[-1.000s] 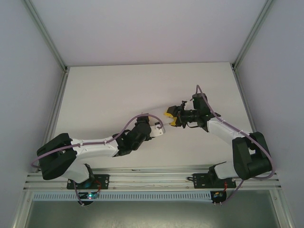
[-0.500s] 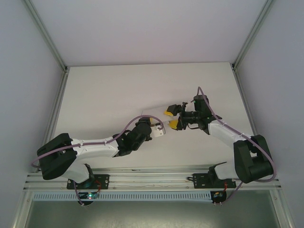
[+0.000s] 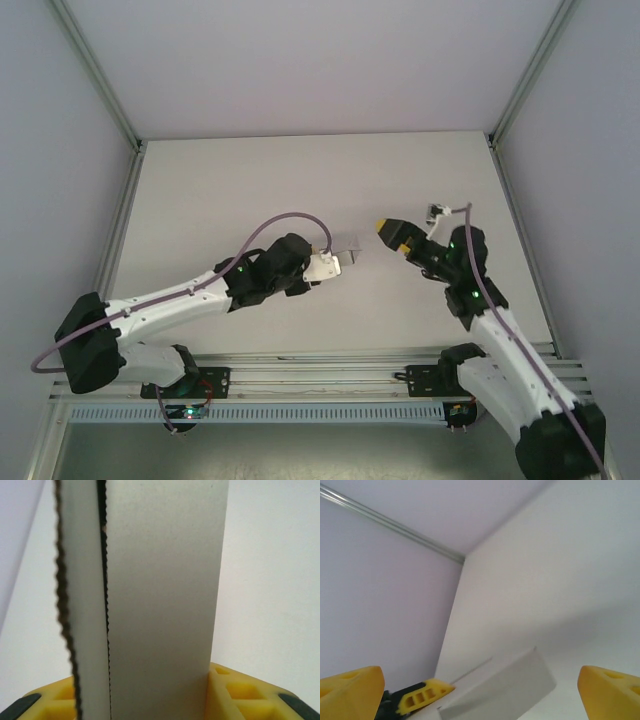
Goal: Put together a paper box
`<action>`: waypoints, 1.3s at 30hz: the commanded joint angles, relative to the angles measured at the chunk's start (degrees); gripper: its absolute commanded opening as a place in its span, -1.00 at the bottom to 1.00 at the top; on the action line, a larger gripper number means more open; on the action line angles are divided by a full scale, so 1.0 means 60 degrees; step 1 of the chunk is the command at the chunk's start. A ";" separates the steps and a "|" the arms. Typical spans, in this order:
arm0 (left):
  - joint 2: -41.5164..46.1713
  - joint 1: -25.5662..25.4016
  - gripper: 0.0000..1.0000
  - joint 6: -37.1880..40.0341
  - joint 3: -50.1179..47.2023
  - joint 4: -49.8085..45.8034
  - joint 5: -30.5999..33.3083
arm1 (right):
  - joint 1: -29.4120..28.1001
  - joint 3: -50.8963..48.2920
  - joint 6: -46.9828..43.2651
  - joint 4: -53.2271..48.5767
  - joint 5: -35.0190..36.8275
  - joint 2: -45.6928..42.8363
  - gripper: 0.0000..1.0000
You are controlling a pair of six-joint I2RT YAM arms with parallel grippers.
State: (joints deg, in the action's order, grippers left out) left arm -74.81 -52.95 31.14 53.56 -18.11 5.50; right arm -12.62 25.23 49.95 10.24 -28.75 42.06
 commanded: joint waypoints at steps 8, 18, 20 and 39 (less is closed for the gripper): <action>-0.1666 0.0937 -0.18 -0.0067 0.2026 -0.5107 -0.2517 | -0.0958 -0.1086 -0.3379 0.0217 0.0647 -0.1363 0.90; -0.2562 0.1466 -0.15 0.0605 0.2463 -0.4917 -0.3432 | -0.2242 -0.0821 -0.4822 0.0624 0.0352 0.1071 0.61; -0.2616 0.1648 -0.13 0.0681 0.2373 -0.4716 -0.3711 | -0.2258 -0.0708 -0.4842 0.1006 0.0013 0.1613 0.47; -0.3677 0.1984 -0.07 0.0835 0.2670 -0.4394 -0.3938 | -0.2572 0.0186 -0.5864 0.0724 -0.1065 0.3434 -0.07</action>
State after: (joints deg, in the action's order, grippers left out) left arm -95.13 -41.54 35.57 69.89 -43.55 -18.00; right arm -27.31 24.69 16.10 15.44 -33.34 62.33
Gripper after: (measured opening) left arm 0.471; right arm 0.471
